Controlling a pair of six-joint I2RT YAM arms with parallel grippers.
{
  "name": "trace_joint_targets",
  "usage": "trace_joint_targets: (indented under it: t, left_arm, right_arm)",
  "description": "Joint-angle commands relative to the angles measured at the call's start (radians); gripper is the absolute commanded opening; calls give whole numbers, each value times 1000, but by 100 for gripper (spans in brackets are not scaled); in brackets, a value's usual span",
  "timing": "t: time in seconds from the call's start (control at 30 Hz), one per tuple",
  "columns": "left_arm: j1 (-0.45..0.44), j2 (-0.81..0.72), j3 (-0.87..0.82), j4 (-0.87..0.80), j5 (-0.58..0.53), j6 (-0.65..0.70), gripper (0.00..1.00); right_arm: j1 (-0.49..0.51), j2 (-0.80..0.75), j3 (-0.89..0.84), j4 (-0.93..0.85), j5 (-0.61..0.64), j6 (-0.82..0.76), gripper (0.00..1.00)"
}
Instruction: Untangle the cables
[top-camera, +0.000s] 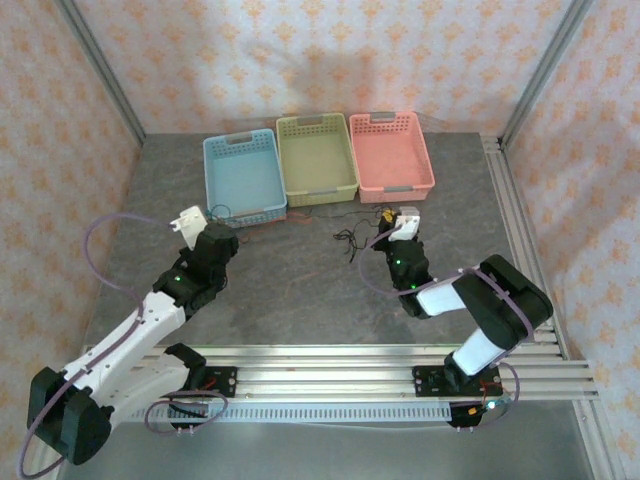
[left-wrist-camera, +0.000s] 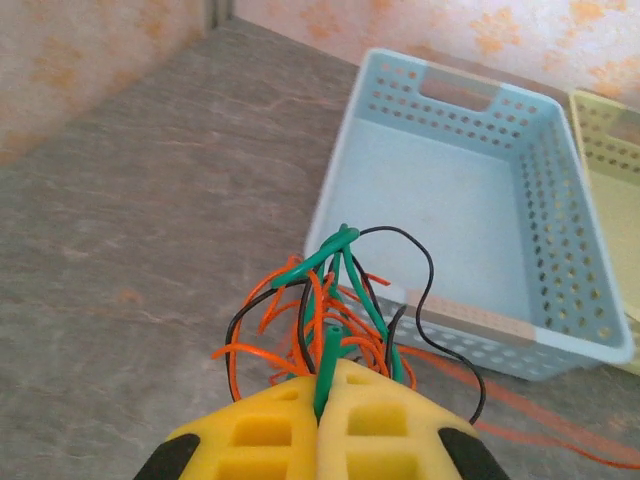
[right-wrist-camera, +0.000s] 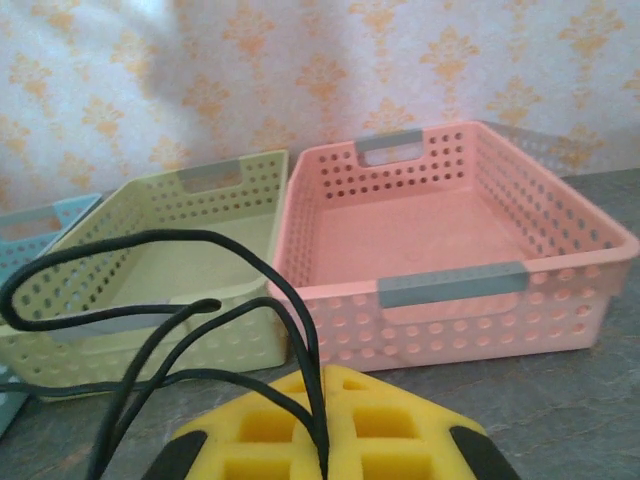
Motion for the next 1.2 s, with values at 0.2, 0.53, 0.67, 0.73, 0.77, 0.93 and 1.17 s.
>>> trace_joint_targets:
  t: [0.2, 0.53, 0.67, 0.73, 0.77, 0.93, 1.17]
  left_arm:
    - [10, 18, 10, -63, -125, -57, 0]
    - [132, -18, -65, -40, -48, -129, 0]
    - [133, -4, -61, -36, -34, -123, 0]
    - [133, 3, -57, -36, -28, -119, 0]
    - [135, 3, -58, -35, -31, -121, 0]
    - [137, -3, -62, -42, -47, -130, 0]
    - [175, -19, -83, -45, -28, -162, 0]
  right_arm:
    - [-17, 1, -8, 127, -57, -12, 0]
    - [-198, -20, -42, 60, -27, 216, 0]
    - [-264, 10, -57, 64, -60, 327, 0]
    - [-292, 14, -63, 61, -65, 361, 0]
    - [-307, 12, -69, 61, -63, 373, 0]
    - [-364, -14, -81, -6, -43, 425, 0]
    - [-412, -36, -79, -123, 4, 513, 0]
